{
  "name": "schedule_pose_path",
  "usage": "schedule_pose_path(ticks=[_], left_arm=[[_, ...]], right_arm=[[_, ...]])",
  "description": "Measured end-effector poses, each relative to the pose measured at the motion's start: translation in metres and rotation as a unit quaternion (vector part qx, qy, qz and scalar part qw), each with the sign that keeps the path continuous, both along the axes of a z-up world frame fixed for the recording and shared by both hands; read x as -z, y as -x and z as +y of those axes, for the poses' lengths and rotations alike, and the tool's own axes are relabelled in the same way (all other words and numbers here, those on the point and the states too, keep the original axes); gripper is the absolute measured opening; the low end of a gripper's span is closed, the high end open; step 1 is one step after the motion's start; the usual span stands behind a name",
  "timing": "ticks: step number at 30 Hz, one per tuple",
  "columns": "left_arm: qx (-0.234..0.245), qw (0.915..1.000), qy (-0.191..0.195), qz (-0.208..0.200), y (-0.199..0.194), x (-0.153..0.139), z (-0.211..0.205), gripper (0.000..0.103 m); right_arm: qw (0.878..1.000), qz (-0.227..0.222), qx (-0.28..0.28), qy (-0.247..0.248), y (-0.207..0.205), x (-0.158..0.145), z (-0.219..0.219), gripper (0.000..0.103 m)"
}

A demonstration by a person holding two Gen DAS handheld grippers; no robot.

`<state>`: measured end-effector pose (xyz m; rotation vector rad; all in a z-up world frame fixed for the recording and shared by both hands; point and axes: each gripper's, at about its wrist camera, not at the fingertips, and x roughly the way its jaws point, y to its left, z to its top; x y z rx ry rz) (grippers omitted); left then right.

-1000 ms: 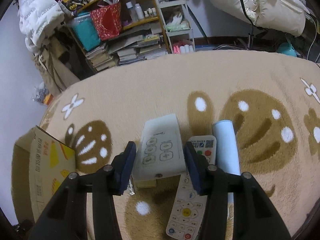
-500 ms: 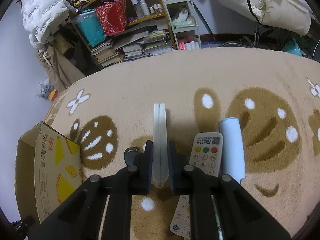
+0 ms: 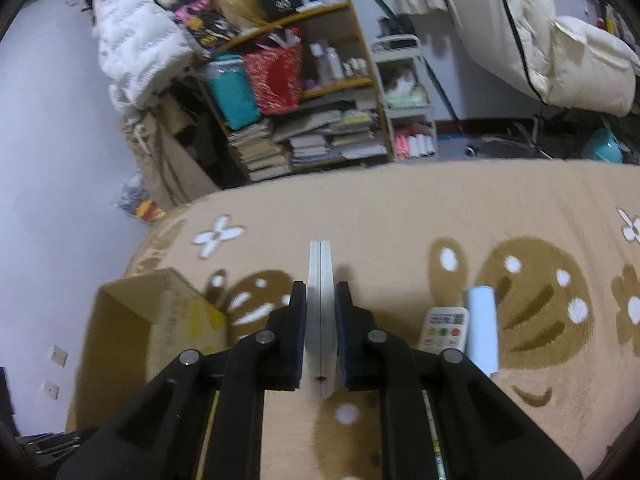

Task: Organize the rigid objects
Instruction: 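Lift the switch remote with the right tool and carry it over the box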

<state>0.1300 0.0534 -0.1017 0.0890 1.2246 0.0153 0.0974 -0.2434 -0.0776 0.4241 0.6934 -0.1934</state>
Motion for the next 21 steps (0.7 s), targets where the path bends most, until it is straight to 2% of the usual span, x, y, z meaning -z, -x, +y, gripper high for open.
schedule_pose_path(ticks=[11,15,21], left_arm=[[0.000,1.0000,0.001,0.000,0.000,0.000,0.000,0.012],[0.000,1.0000,0.001,0.000,0.001,0.000,-0.001,0.012],[0.001,1.0000,0.000,0.000,0.001,0.000,-0.001,0.012]], right_arm=[[0.991,-0.074,-0.107,0.029,0.010,-0.044,0.079,0.015],[0.986,-0.080,-0.142,0.030,0.013,-0.044,0.102,0.015],[0.982,-0.058,-0.178,0.038,0.011,-0.027,0.128,0.015]])
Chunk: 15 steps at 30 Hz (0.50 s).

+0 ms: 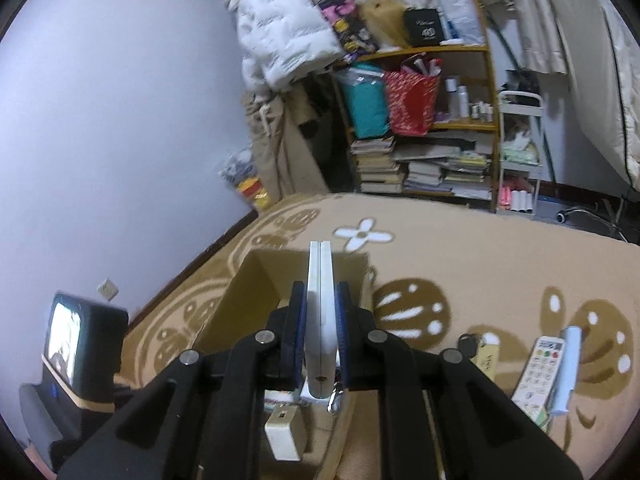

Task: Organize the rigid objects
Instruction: 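Lift the switch remote with the right tool and carry it over the box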

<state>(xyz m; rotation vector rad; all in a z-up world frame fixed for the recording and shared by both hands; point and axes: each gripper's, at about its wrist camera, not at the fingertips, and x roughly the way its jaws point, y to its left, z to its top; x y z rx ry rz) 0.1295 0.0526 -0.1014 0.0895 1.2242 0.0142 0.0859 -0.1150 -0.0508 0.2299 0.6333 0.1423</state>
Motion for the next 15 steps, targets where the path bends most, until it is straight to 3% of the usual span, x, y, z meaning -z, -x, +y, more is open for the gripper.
schedule_pose_path(ticks=[15], left_arm=[[-0.001,1.0000,0.002,0.000,0.000,0.000,-0.001,0.012]], right_arm=[[0.998,0.050,-0.023,0.021,-0.009,0.033,0.017,0.015]])
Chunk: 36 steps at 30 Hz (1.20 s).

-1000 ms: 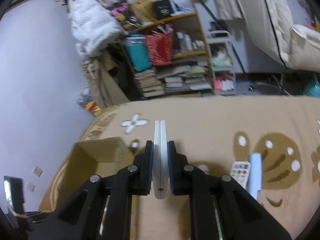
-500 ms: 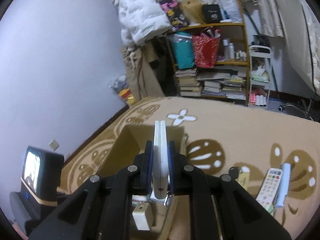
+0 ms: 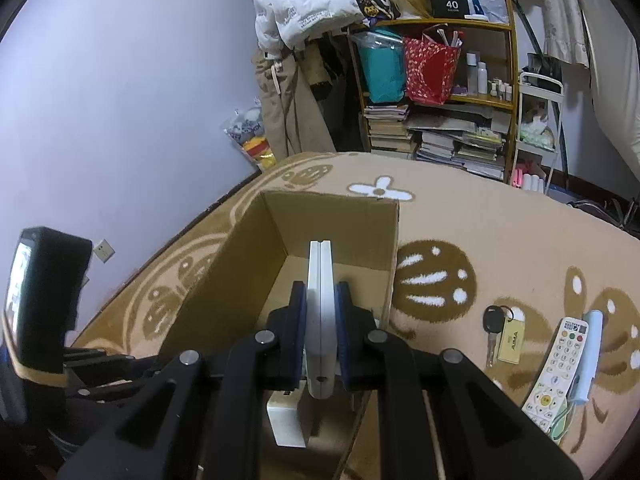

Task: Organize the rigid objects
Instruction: 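Lift the switch remote with the right tool and carry it over the box, then lower the switch remote onto the keys and open the right tool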

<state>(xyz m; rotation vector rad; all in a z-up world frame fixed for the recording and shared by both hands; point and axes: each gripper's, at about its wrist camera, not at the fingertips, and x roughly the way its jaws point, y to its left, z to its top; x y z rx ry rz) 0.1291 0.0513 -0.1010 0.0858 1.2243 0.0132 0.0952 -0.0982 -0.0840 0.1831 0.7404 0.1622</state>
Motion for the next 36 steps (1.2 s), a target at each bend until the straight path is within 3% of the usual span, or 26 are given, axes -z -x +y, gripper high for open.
schedule_pose_path(ticks=[7,27,28,30,32,34,36], left_arm=[[0.000,1.0000,0.000,0.000,0.000,0.000,-0.001,0.012],[0.000,1.0000,-0.002,-0.001,0.000,0.000,-0.002,0.012],[0.000,1.0000,0.000,-0.001,0.000,0.000,-0.002,0.012],[0.001,1.0000,-0.001,-0.001,0.000,0.000,-0.003,0.012],[0.000,1.0000,-0.002,-0.001,0.000,0.000,-0.003,0.012],[0.000,1.0000,0.001,-0.001,0.000,0.000,-0.002,0.012],[0.000,1.0000,0.001,0.000,0.000,0.000,-0.002,0.013]], right_arm=[[1.000,0.024,-0.002,-0.001,-0.005,0.012,0.000,0.015],[0.999,0.037,0.014,0.003,-0.005,0.015,-0.003,0.016],[0.999,0.034,0.014,0.003,-0.005,0.013,-0.005,0.018],[0.999,0.027,0.017,0.007,-0.004,0.011,-0.007,0.032],[1.000,0.017,0.023,0.003,-0.002,0.006,-0.012,0.054],[0.999,0.006,0.040,-0.003,-0.001,0.000,-0.019,0.067],[0.999,0.001,0.051,-0.015,-0.003,-0.006,-0.031,0.072]])
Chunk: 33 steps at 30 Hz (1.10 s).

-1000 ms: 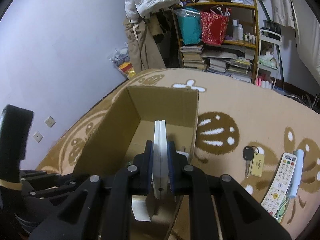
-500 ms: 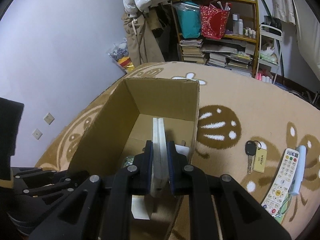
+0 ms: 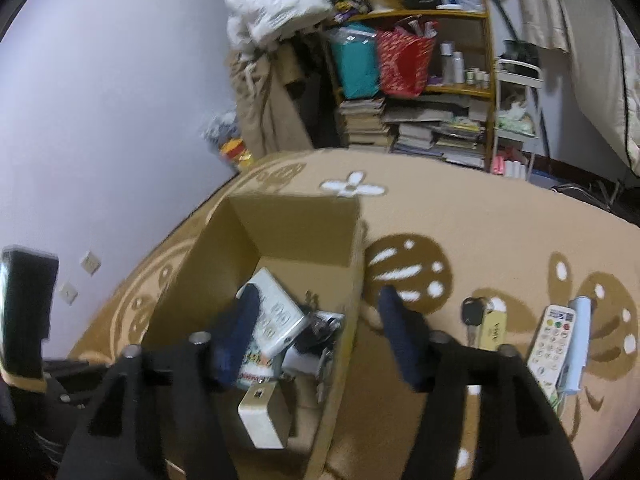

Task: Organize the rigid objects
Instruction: 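Lower the switch remote onto the keys and open the right tool, then reach the right tool to the car key with AIMA tag and grasp it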

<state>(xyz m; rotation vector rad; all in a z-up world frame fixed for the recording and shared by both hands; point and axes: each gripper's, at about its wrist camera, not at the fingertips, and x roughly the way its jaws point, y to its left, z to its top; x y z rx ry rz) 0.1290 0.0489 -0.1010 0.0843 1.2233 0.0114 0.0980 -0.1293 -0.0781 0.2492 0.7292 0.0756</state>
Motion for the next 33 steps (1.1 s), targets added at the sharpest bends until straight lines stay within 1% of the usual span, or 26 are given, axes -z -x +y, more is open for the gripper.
schedule_pose_path(ticks=[1,2,3,4,5,7,12,16,20,26,33], left_arm=[[0.000,1.0000,-0.001,0.000,0.000,0.000,0.000,0.013],[0.001,1.0000,0.000,0.000,0.000,0.000,0.000,0.012],[0.000,1.0000,0.000,0.000,0.000,0.000,0.000,0.012],[0.000,1.0000,0.000,0.000,0.000,0.000,0.000,0.013],[0.000,1.0000,0.001,0.000,0.000,0.000,0.000,0.013],[0.000,1.0000,0.000,0.000,0.000,0.000,0.000,0.013],[0.000,1.0000,0.000,0.000,0.000,0.000,0.000,0.013],[0.000,1.0000,0.000,0.000,0.000,0.000,0.000,0.012],[0.000,1.0000,0.000,0.000,0.000,0.000,0.000,0.012],[0.000,1.0000,0.001,0.000,0.000,0.000,0.000,0.012],[0.000,1.0000,0.000,0.000,0.000,0.000,0.001,0.012]], right_arm=[[1.000,-0.001,0.005,-0.003,-0.001,-0.001,-0.005,0.078],[1.000,-0.003,0.012,-0.003,-0.001,-0.001,-0.011,0.086],[1.000,-0.004,0.021,-0.002,-0.002,-0.001,-0.018,0.090],[1.000,-0.004,0.030,0.000,-0.002,-0.001,-0.023,0.096],[0.999,-0.004,0.039,0.000,-0.003,-0.001,-0.028,0.100],[0.998,0.001,0.057,-0.001,-0.005,0.000,-0.038,0.103],[0.996,0.023,0.090,0.014,-0.012,0.011,-0.062,0.103],[0.994,0.029,0.104,0.007,-0.019,0.025,-0.078,0.103],[0.993,0.047,0.111,-0.011,-0.026,0.042,-0.089,0.103],[0.990,0.069,0.119,-0.021,-0.039,0.070,-0.102,0.103],[0.988,0.090,0.124,-0.020,-0.046,0.089,-0.108,0.103]])
